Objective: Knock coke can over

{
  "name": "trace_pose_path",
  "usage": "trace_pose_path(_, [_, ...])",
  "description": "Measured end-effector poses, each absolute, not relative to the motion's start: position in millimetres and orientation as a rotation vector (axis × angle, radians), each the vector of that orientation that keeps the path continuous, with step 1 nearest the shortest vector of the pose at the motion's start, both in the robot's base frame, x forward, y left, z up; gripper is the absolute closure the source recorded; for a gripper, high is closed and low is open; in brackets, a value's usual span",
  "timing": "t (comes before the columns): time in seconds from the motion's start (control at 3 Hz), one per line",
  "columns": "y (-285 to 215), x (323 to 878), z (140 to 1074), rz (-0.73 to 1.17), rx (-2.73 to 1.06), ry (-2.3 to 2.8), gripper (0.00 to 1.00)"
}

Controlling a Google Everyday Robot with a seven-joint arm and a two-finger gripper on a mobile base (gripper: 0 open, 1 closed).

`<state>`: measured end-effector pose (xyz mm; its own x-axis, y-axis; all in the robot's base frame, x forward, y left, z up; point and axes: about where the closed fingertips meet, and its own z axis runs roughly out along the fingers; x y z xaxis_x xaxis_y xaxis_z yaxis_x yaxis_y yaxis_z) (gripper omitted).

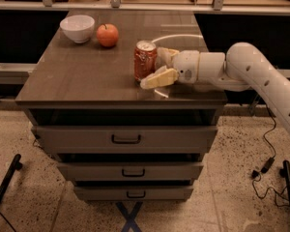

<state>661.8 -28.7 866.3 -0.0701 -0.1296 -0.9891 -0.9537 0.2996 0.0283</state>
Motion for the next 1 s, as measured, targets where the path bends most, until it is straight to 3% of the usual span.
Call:
trace_pose_path(0.67, [-21.1,660.3,868.3,0.952,-1.066,1.458,0.41])
trace_pose_path(1.0, [-17.0,659.9,869.9,0.961,-1.065,1.449,0.72])
